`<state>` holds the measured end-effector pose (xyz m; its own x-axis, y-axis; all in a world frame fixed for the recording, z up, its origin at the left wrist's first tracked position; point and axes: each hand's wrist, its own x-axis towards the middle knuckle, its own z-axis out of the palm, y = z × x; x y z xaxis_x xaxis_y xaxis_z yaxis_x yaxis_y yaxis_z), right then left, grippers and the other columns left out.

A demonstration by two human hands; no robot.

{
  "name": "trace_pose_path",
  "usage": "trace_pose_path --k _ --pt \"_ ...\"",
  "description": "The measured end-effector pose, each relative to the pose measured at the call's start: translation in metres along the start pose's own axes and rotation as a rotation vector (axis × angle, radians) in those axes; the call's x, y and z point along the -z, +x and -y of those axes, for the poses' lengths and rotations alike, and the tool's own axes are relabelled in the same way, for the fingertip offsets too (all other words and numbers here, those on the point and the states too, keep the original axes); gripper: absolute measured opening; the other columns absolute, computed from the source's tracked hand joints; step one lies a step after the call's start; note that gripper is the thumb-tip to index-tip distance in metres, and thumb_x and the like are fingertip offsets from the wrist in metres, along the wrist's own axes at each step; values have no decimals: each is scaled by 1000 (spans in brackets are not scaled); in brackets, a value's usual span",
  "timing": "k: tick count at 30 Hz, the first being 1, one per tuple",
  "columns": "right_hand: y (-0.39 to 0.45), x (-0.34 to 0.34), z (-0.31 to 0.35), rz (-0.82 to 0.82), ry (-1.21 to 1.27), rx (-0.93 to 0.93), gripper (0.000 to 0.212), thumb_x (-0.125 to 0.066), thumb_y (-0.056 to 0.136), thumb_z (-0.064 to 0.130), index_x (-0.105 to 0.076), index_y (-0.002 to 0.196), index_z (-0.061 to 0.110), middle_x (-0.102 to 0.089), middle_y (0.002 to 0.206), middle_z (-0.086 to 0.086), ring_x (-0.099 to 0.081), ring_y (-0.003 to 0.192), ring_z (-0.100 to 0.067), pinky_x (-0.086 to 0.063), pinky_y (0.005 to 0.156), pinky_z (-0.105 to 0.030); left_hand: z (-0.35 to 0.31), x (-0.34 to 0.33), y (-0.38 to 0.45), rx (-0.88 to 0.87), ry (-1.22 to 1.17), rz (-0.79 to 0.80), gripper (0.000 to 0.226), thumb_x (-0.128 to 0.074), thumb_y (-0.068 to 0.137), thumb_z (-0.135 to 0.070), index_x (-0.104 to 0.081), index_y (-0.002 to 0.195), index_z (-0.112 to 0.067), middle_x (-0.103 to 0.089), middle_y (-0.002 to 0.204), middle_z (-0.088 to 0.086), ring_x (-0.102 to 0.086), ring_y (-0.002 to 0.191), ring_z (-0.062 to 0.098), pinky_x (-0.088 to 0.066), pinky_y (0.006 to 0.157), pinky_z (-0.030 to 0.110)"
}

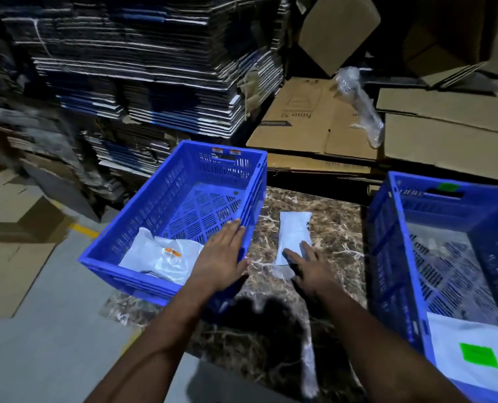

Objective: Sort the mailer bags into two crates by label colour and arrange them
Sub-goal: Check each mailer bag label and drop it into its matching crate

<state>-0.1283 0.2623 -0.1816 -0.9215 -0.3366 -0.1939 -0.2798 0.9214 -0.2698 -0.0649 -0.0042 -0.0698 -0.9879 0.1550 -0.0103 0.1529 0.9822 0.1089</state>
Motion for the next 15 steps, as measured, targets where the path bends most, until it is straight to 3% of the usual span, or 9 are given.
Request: trace_pose_path --k 3,5,8,10,13,15 --pt "8 -5 -4 106 -136 20 73 -53 90 41 -15 150 55 -7 164 -13 -27 138 -47 -40 104 -46 1 1 0 -17 40 8 82 -41 95 -57 -13 158 -13 1 167 3 -1 154 22 -13 124 42" --pt "8 -10 -2 104 -170 34 68 -53 89 41 -24 149 52 -16 156 -18 -37 128 -47 -42 100 -42 0 1 1 -13 55 6 82 -45 95 -56 -14 158 -13 2 167 3 0 154 22 -13 124 42" --pt "1 -11 6 68 -158 48 46 -51 86 35 -44 131 40 -28 140 -15 -40 116 -45 -46 86 -43 -2 1 1 -12 64 5 83 -45 94 -57 -16 158 -13 1 167 3 0 154 22 -15 123 44" --pt "-4 -10 12 41 -185 38 37 -52 86 33 -44 121 34 -32 135 -15 -41 112 -44 -45 79 -42 -2 2 -1 -9 58 4 82 -46 94 -56 -16 158 -14 1 167 2 0 154 21 -14 124 43" --pt "-5 -5 18 -54 -235 1 40 -55 86 37 -40 123 40 -30 135 -16 -42 110 -43 -44 83 -43 -5 7 -4 -1 43 1 80 -46 95 -54 -15 158 -16 2 167 -1 2 153 19 -11 124 41" --pt "0 -2 21 -45 -237 14 52 -55 89 42 -32 135 52 -14 147 -15 -34 125 -49 -42 95 -49 -6 8 -5 4 33 5 78 -46 96 -52 -15 158 -17 3 167 -2 2 153 19 -10 123 41"
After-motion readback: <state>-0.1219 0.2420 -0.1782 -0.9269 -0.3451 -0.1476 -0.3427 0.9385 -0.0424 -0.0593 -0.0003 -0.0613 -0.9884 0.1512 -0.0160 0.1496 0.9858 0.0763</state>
